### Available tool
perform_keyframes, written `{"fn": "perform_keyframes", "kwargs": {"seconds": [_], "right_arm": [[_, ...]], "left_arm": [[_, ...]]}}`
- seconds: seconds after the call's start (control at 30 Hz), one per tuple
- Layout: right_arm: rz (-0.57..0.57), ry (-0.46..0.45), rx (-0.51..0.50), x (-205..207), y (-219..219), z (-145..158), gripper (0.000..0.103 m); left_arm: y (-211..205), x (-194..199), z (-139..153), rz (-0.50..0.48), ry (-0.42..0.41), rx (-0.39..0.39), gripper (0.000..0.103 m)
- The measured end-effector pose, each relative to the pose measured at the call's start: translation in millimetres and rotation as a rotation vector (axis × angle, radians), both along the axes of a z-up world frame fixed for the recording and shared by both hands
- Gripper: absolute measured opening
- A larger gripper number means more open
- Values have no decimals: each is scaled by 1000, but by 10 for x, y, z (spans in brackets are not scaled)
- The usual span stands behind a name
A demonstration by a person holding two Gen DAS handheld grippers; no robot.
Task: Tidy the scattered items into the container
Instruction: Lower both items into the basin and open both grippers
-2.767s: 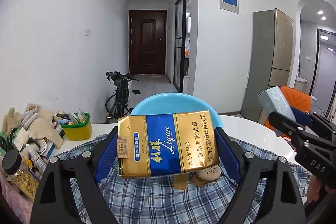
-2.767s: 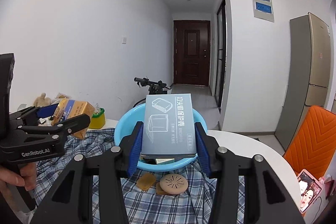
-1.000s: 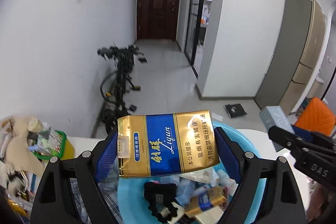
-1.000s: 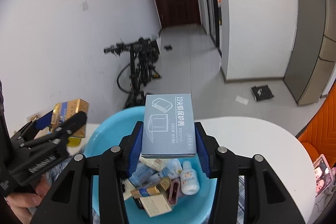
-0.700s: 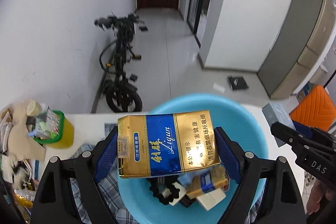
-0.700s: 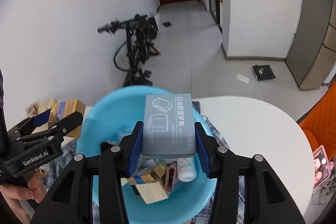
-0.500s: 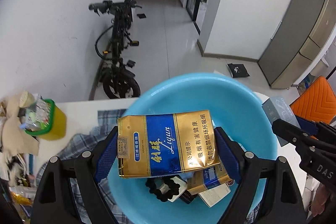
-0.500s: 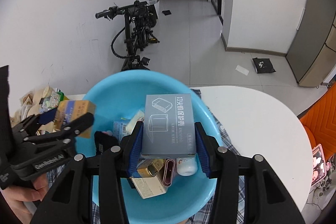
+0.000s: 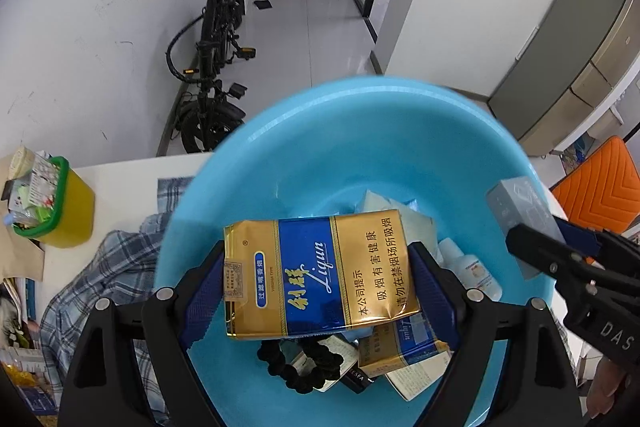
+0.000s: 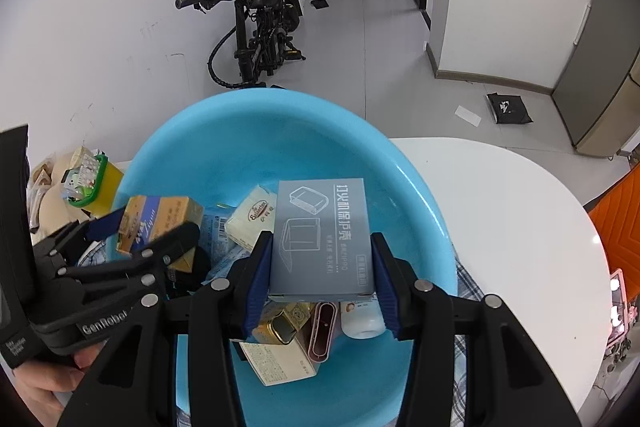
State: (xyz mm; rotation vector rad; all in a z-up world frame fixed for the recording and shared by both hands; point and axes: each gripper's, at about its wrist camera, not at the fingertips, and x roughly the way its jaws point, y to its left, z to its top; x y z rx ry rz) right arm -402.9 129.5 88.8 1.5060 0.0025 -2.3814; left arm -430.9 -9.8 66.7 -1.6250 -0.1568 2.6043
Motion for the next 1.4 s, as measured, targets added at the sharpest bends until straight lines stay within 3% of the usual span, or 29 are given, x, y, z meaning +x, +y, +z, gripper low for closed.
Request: {"fn": "perform_keyframes", "kwargs": {"seconds": [0.2,0.4,0.53,0.7,0.97,1.17,1.27,1.4], "right_arm": [[-10,-1,-1,1,5,-10,46],[-24,9,-11,-18,-9,62,46],[-28,10,-21,-37,-53,70,46],[-17,6,-13,-45,-152,18,46],[-2,-2,-7,-37,-269,-70,46],[-4,-1,-28,-30,-304,-31,46],[-1,5,-30,-10,-318,16,46],[-3,18,-27,34,-300,73,46]], "left_arm": [[-48,31,-215,-1,-41,26,88],[135,107,-327,-56,-40,7,88],[274,174,-420,-106,-24,-59,88],[268,242,-512,-119,-14,-50,88],[255,353,-364,-126,73,-47,90],[327,478,-203,-165,101,-166,91],[368,516,-171,-205,100,-145,91],[328,591,-102,-212,142,-55,91]]}}
